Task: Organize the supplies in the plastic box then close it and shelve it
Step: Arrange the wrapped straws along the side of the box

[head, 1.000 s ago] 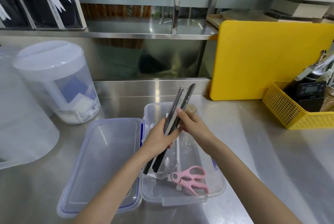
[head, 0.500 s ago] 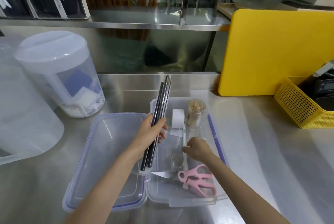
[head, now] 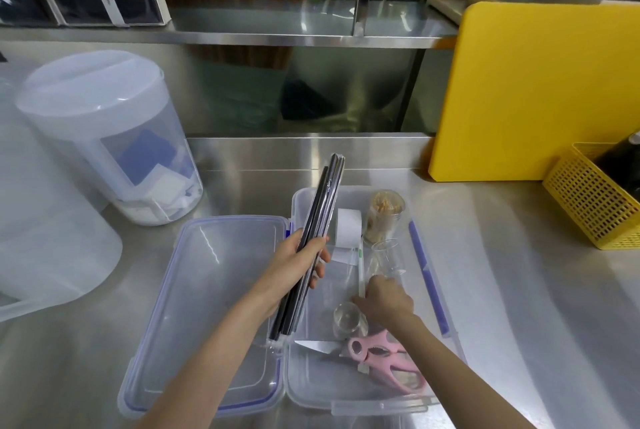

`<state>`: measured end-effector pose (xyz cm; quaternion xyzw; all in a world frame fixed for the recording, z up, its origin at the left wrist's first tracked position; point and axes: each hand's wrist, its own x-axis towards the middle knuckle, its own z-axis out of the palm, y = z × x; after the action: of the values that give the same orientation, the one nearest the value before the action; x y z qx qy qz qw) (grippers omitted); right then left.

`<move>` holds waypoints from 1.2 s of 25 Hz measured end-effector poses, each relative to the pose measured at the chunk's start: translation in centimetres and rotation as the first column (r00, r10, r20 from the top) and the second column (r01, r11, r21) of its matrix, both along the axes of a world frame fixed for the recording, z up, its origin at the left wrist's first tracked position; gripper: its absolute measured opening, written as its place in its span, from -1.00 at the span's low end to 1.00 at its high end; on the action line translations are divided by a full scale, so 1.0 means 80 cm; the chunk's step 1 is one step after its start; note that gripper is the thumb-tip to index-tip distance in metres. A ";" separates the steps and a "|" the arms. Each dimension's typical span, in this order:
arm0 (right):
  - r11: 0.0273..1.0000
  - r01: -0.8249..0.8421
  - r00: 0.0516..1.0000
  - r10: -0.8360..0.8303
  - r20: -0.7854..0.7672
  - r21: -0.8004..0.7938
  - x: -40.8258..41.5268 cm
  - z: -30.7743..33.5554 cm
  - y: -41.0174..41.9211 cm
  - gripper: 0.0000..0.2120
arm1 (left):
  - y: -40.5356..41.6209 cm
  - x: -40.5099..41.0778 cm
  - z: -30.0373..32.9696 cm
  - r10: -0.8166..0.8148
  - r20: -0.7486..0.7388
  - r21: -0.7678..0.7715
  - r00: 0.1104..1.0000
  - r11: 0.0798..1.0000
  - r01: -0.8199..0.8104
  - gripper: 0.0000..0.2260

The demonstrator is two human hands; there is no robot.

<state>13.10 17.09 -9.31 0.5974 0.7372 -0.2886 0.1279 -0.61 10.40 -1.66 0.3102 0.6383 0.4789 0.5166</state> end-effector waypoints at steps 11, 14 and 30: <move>0.999 0.053 0.986 -0.054 -0.157 -0.007 0.021 0.022 0.007 -0.67 | -0.004 0.005 0.003 0.007 -0.033 0.048 0.999 0.999 -0.005 -0.91; 0.997 0.040 0.970 -0.022 -0.242 0.070 0.024 0.035 0.002 -0.67 | -0.007 0.007 0.005 0.009 -0.028 0.074 1.000 0.997 -0.007 -0.91; 0.917 -0.015 0.781 0.259 -0.568 0.398 -0.011 0.124 -0.044 -0.79 | -0.015 0.009 0.018 0.138 -0.059 0.200 0.989 0.972 -0.123 -0.92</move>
<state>12.19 13.57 0.64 0.4288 0.8217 -0.3103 -0.2113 0.14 9.21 -0.24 0.3341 0.6254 0.5608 0.4275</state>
